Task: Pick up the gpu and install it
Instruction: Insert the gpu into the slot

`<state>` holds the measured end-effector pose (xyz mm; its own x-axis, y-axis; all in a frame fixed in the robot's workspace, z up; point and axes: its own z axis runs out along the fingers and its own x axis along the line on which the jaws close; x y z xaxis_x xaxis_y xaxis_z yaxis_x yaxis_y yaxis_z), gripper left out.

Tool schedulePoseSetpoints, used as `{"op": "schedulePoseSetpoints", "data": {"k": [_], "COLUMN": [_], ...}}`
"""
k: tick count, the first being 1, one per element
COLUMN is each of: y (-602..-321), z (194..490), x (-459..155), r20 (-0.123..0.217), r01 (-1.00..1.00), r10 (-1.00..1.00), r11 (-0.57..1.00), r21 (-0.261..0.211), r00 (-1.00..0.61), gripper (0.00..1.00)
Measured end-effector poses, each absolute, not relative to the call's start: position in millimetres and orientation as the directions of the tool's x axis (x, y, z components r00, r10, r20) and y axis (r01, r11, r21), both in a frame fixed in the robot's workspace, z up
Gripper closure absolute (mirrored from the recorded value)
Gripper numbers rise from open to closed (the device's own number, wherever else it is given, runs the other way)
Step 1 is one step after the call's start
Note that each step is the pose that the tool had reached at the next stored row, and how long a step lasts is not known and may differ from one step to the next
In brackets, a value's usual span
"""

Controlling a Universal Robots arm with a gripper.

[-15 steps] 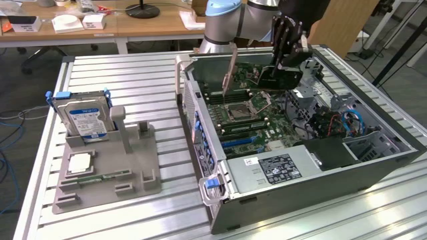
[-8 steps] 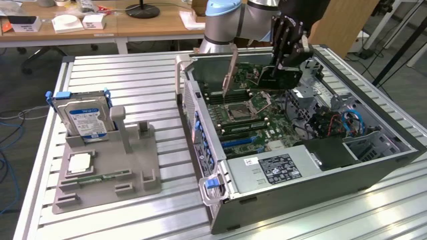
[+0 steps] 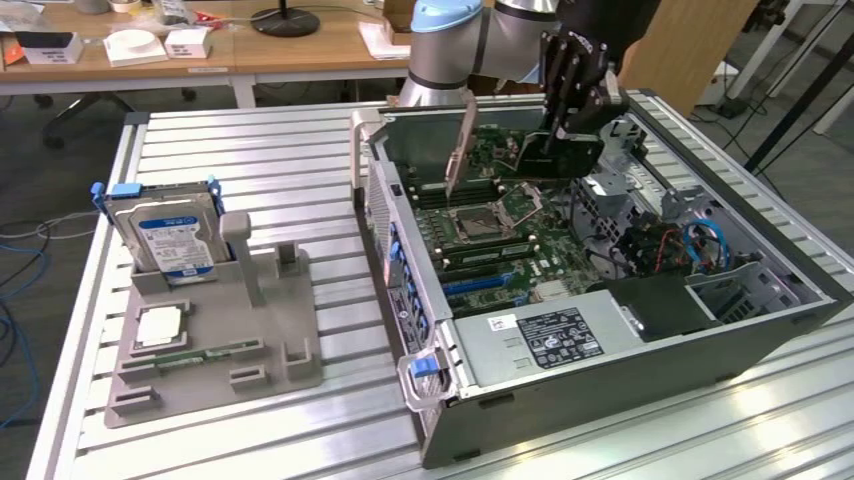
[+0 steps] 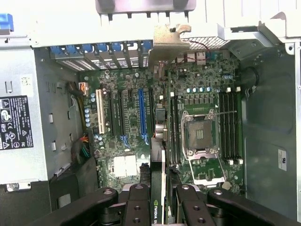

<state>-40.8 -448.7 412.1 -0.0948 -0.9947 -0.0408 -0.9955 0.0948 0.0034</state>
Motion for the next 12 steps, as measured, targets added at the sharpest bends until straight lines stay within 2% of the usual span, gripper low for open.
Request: {"op": "schedulePoseSetpoints", "data": {"k": [12], "y": [-448.7], "z": [412.1], "x": [-40.8], "r20": [-0.041], "r01": [-0.999], "r10": [-0.998], "r11": [0.044], "r21": [0.003], "r00": [-0.044], "gripper": [0.74]}}
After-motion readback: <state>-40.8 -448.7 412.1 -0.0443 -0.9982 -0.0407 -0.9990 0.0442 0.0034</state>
